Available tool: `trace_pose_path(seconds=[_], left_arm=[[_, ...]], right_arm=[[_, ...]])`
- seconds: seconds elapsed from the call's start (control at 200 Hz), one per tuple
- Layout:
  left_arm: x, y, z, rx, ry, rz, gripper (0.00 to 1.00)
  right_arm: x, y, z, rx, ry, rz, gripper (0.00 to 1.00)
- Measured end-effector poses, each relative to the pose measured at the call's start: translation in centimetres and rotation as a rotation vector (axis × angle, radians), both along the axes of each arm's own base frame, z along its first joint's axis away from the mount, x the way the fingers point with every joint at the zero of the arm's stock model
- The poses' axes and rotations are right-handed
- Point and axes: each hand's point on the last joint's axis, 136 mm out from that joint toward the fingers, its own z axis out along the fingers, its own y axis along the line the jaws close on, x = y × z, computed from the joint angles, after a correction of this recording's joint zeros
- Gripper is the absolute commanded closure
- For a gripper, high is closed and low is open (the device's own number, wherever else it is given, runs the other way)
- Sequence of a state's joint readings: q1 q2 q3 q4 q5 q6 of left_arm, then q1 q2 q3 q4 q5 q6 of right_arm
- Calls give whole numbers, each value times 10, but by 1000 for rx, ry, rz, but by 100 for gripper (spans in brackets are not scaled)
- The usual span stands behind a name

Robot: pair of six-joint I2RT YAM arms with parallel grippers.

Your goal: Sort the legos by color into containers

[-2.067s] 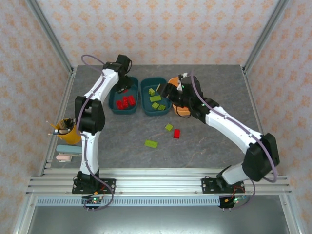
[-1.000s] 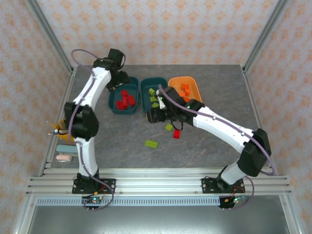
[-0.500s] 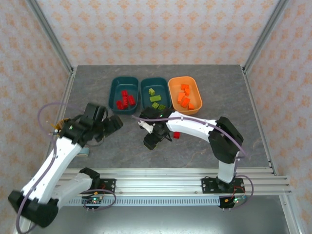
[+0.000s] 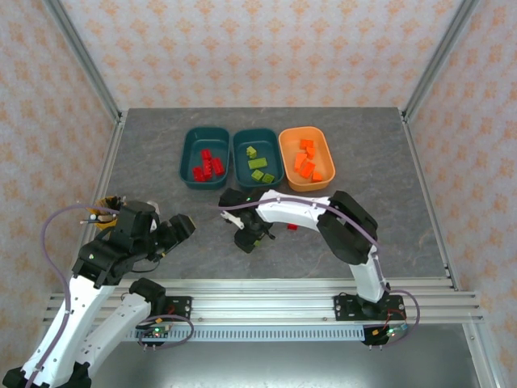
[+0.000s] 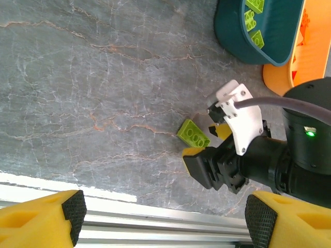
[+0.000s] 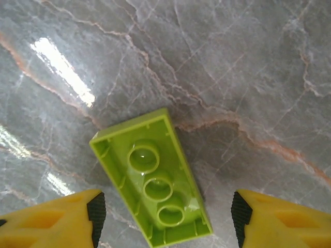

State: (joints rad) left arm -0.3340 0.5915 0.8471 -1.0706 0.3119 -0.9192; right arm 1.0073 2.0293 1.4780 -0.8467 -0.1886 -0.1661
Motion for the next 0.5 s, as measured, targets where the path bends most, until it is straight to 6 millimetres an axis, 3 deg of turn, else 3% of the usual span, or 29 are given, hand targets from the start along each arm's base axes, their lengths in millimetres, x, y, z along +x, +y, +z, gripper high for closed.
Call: trace_pose_path(seconds=[0.5], left_arm=[[-1,-4,0,-15,9,-14,17]], right_arm=[[10,-2,-7,-57,-35,-59,66]])
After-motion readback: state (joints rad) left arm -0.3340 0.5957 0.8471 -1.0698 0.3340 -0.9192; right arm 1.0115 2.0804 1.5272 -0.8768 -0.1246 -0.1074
